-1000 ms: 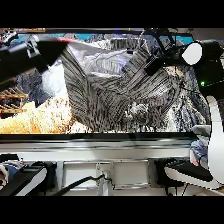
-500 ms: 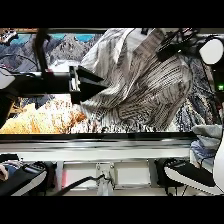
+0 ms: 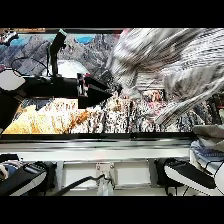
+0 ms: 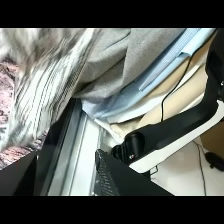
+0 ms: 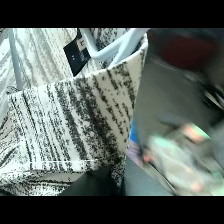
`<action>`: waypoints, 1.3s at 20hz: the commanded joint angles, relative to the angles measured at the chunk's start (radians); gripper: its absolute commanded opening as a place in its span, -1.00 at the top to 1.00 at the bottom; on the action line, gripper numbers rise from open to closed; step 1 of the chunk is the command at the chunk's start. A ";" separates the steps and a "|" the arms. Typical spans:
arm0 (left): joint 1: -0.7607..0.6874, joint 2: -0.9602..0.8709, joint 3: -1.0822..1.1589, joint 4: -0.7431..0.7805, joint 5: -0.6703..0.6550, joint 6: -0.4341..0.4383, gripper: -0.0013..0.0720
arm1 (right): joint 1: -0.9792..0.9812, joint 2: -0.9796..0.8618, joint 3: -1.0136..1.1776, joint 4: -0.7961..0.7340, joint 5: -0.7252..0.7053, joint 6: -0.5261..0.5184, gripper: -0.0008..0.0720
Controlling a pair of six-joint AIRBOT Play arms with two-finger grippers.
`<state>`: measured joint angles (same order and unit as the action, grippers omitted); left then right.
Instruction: Fold the clothes and pants, and hang the long-sleeved shirts on hangers.
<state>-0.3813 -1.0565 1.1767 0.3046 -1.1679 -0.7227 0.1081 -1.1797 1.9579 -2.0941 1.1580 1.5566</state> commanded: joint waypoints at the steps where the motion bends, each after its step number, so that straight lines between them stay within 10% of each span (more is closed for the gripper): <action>1: -0.002 0.000 0.000 0.010 0.000 -0.037 -0.14 | -0.133 0.002 0.114 -0.104 0.116 0.146 0.91; 26: -0.005 -0.001 -0.063 0.070 -0.027 -0.086 -0.13 | -1.089 -0.041 0.152 0.157 -0.339 0.293 0.91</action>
<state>-0.3859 -1.0565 1.1290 0.3687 -1.1934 -0.7940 -0.9100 -1.2064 2.1101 -1.9930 0.8894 1.8099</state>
